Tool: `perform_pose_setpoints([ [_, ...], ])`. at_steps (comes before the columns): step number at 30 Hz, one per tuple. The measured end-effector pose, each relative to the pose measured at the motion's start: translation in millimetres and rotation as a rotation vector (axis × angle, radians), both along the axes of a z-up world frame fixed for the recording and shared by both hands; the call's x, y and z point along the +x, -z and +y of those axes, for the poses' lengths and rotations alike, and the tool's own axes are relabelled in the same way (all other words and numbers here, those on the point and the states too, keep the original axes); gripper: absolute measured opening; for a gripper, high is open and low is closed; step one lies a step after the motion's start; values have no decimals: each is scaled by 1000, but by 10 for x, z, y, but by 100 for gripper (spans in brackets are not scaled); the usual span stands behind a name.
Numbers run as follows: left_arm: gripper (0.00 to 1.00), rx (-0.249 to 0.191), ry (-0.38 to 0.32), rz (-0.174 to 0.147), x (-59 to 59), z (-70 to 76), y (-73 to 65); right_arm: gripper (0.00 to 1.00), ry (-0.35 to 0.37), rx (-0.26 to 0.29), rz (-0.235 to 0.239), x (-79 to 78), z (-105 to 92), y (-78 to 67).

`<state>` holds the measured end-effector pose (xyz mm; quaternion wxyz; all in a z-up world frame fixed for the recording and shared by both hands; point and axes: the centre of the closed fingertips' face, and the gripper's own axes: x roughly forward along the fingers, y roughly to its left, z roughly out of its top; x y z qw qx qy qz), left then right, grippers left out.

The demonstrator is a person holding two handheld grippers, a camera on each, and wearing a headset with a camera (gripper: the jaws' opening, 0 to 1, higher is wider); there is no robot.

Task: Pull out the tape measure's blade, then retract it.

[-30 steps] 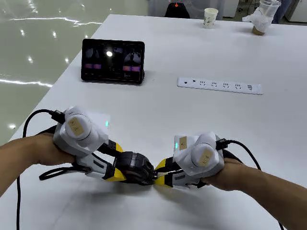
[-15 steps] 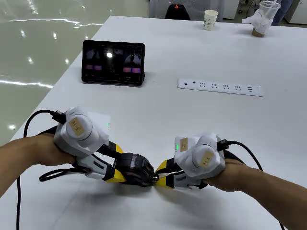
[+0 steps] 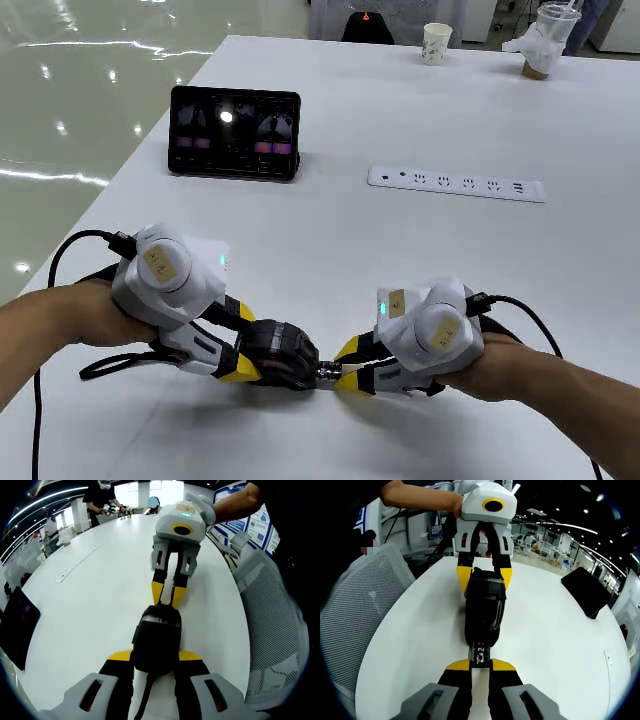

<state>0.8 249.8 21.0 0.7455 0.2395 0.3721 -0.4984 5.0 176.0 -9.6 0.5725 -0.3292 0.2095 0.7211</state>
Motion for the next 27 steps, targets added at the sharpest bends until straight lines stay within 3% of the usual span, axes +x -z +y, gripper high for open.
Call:
perform_pose_setpoints([
  [27,25,10,-2,1,1,-5,1,8,19,-8,10,46,-239,-3],
])
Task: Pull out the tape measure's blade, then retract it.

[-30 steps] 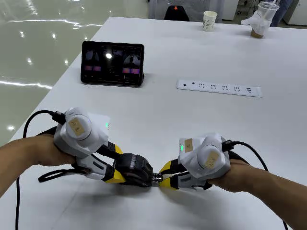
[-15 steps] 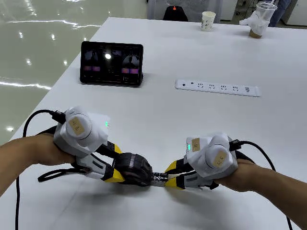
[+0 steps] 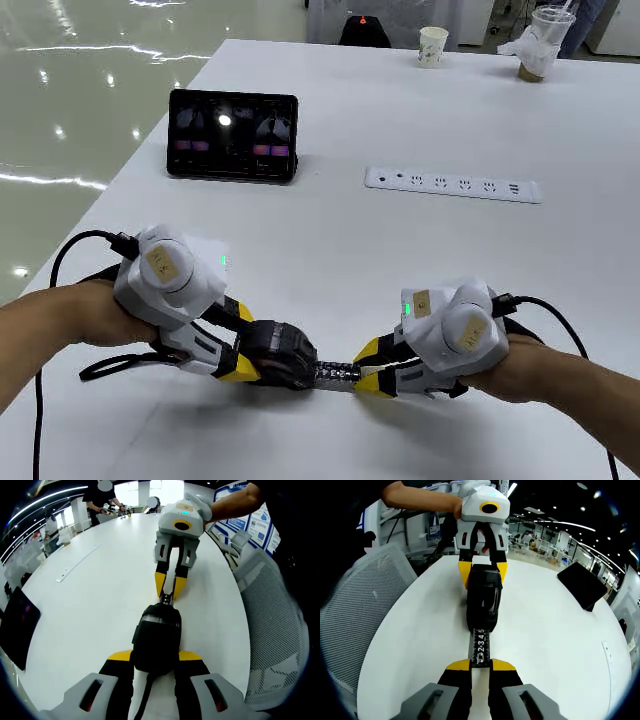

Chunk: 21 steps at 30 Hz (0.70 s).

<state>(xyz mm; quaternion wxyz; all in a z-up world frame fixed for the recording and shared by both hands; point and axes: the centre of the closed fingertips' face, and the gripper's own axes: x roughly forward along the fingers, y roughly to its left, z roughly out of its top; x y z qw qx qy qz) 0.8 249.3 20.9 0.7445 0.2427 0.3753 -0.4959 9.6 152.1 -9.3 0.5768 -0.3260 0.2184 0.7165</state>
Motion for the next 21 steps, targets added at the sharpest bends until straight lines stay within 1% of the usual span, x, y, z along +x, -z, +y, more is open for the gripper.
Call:
perform_pose_setpoints([
  [21,26,-1,-11,7,1,-1,5,8,15,3,-2,37,-212,-6],
])
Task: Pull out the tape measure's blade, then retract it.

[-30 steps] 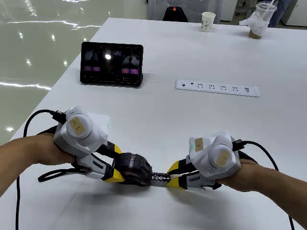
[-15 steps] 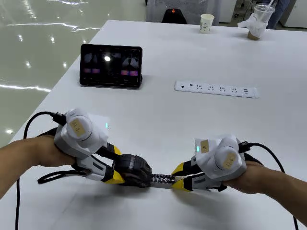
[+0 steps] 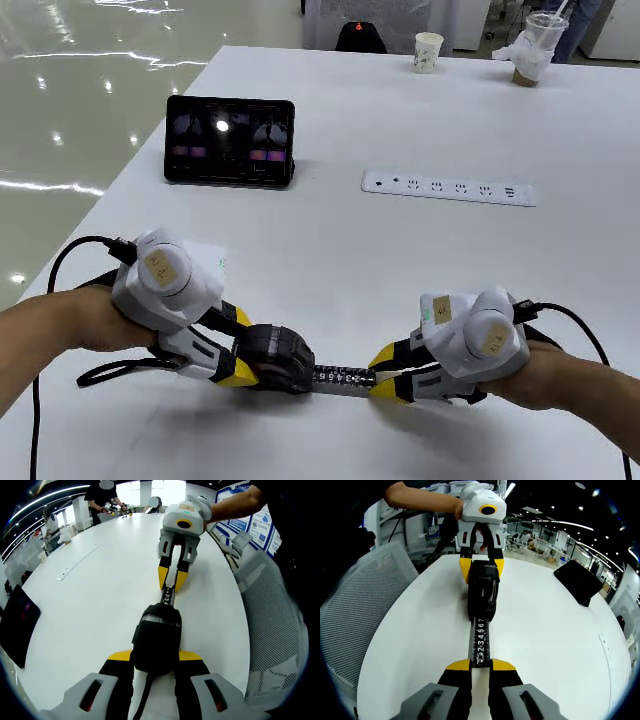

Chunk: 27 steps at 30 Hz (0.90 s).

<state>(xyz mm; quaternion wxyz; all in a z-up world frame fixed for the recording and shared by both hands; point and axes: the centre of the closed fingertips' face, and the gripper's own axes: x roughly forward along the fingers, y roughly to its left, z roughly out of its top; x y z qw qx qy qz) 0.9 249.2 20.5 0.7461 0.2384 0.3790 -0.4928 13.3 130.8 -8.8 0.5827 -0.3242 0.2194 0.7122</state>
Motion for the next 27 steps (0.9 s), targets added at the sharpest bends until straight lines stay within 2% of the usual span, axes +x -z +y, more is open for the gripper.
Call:
perform_pose_setpoints([
  [27,26,0,-1,10,-6,1,8,8,29,-31,-5,55,-461,-2],
])
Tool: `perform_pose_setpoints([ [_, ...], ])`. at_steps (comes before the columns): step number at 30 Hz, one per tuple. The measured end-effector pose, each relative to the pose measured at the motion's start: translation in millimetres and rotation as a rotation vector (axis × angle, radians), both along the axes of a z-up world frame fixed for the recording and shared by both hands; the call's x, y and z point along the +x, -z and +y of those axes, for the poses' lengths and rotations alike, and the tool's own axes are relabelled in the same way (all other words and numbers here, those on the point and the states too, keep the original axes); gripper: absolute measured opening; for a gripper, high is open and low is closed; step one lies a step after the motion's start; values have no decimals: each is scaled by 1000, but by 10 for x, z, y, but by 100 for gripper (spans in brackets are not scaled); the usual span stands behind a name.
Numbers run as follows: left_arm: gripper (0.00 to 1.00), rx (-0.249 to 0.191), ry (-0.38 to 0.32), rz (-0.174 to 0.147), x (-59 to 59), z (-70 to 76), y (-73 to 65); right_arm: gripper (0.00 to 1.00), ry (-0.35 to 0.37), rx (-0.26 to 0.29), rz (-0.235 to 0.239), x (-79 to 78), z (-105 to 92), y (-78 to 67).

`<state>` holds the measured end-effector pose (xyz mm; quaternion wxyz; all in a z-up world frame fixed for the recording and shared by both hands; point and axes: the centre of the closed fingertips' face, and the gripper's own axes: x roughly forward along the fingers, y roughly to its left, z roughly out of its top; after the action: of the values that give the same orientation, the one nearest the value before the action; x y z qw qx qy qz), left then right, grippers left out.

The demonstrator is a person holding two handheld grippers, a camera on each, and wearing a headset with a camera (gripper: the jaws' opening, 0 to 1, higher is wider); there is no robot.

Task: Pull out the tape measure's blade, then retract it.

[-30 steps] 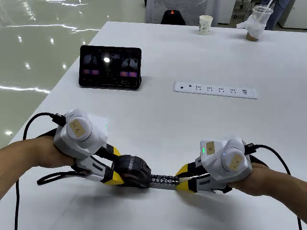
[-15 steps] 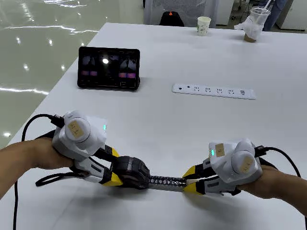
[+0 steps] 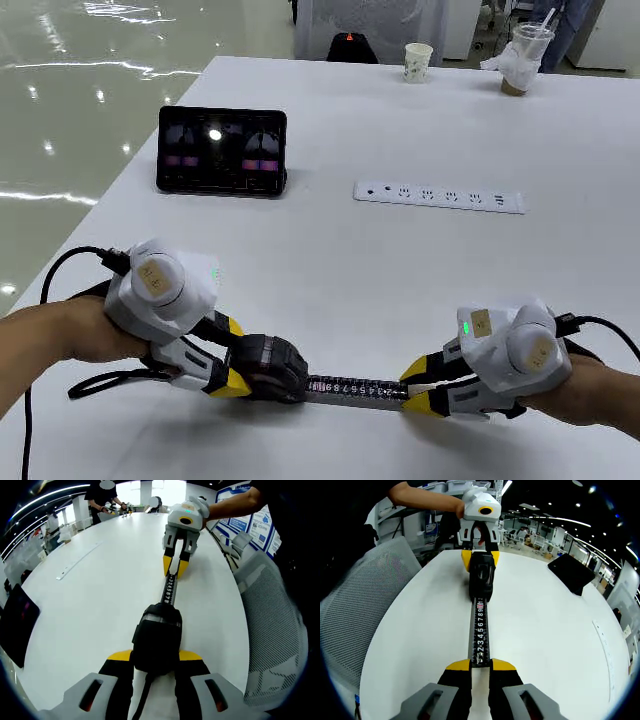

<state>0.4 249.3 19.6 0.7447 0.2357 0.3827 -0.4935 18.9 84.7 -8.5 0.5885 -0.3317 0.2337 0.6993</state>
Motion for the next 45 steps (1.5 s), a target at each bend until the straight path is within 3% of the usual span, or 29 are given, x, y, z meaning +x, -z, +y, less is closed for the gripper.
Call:
perform_pose_setpoints([
  [45,26,15,8,6,1,-15,8,8,33,-152,-1,109,-987,-6],
])
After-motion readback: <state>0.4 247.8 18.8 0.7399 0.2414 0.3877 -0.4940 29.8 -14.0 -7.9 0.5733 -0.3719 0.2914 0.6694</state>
